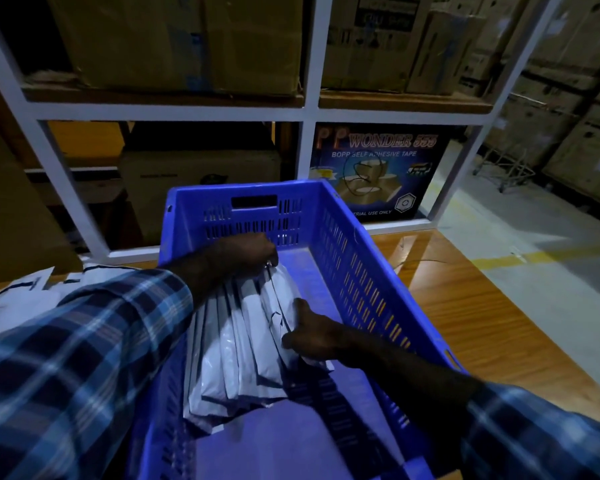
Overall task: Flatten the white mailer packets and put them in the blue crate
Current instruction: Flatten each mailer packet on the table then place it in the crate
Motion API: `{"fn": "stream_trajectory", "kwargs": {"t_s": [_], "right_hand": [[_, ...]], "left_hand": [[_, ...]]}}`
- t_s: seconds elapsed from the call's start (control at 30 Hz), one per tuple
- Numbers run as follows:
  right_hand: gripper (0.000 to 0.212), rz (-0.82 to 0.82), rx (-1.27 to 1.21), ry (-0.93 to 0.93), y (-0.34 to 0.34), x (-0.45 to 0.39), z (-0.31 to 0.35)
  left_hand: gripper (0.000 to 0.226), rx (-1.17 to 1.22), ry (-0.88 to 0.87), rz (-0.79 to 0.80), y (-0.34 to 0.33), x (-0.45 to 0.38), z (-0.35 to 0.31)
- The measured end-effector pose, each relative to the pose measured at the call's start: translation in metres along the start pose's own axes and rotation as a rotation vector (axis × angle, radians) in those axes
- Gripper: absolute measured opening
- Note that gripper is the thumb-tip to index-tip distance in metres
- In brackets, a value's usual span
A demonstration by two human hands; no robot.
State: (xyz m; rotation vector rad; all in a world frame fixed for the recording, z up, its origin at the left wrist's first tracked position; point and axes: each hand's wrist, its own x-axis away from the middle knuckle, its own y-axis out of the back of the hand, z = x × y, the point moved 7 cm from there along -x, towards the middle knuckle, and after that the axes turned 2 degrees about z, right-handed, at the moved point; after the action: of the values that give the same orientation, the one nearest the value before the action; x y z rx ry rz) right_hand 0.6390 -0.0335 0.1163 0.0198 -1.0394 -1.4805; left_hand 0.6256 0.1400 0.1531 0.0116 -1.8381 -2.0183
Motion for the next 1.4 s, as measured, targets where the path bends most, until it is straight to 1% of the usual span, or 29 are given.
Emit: {"fn": "stream_trajectory", "kwargs": {"t_s": [0.07, 0.13, 0.27, 0.33, 0.37, 0.43, 0.57, 0.63, 0.73, 0.8, 0.83, 0.9, 1.0, 1.1, 1.17, 1.27, 1.3, 1.4], "right_hand": [[0.088, 0.003, -0.009, -0.029, -0.002, -0.006, -0.004], [0.09, 0.008, -0.081, -0.05, -0.002, -0.009, -0.007], [0.074, 0.054, -0.225, -0.039, -0.002, -0.011, -0.007], [0.061, 0.07, -0.275, -0.04, 0.0, -0.007, -0.005], [0.058, 0.076, -0.296, -0.05, 0.0, -0.007, -0.006], [0.059, 0.078, -0.301, -0.07, 0.0, -0.005, -0.01], [0.059, 0.067, -0.285, -0.1, 0.003, -0.009, -0.014], [0.056, 0.062, -0.294, -0.087, 0.004, -0.01, -0.013], [0.042, 0.062, -0.37, -0.066, 0.003, -0.008, -0.008], [0.017, 0.076, -0.408, -0.078, 0.003, -0.007, -0.006], [0.007, 0.072, -0.424, -0.085, 0.005, -0.006, -0.006], [0.009, 0.065, -0.426, -0.092, 0.009, -0.006, -0.007], [0.025, 0.036, -0.393, -0.085, 0.013, -0.009, -0.01], [0.043, -0.02, -0.331, -0.06, 0.019, -0.015, -0.011], [0.045, -0.089, -0.277, -0.013, 0.031, -0.017, -0.003], [0.056, -0.291, -0.095, 0.097, 0.065, -0.013, 0.022], [0.055, -0.379, -0.043, 0.131, 0.077, -0.008, 0.035], [0.033, -0.578, 0.026, 0.271, 0.103, 0.024, 0.09]], "left_hand": [[0.041, -0.014, 0.01, -0.026, 0.0, 0.001, -0.001], [0.039, -0.007, 0.008, -0.057, 0.001, 0.002, -0.001], [0.038, 0.021, -0.003, -0.071, 0.0, 0.003, -0.002], [0.031, 0.031, -0.011, -0.073, 0.0, 0.002, -0.003], [0.027, 0.027, -0.022, -0.064, 0.0, 0.002, -0.004], [0.021, -0.005, -0.039, -0.039, -0.003, 0.0, -0.006], [0.026, -0.068, -0.024, -0.07, -0.007, -0.001, -0.01], [0.021, -0.088, -0.023, -0.06, -0.012, -0.003, -0.01], [0.016, -0.155, -0.025, -0.055, -0.01, -0.001, -0.01], [0.016, -0.15, -0.023, -0.082, -0.003, 0.001, -0.01], [0.015, -0.153, -0.027, -0.099, 0.0, 0.003, -0.01], [0.014, -0.152, -0.044, -0.134, 0.0, 0.005, -0.01], [0.02, -0.119, -0.017, -0.132, -0.007, 0.007, -0.005], [0.03, -0.052, -0.01, -0.149, -0.005, 0.013, -0.004], [0.032, 0.006, 0.018, -0.17, 0.006, 0.021, -0.005], [0.035, 0.094, 0.094, -0.265, 0.035, 0.047, -0.007], [0.038, 0.138, 0.123, -0.326, 0.047, 0.061, -0.008], [0.046, 0.327, 0.231, -0.56, 0.076, 0.118, 0.001]]}}
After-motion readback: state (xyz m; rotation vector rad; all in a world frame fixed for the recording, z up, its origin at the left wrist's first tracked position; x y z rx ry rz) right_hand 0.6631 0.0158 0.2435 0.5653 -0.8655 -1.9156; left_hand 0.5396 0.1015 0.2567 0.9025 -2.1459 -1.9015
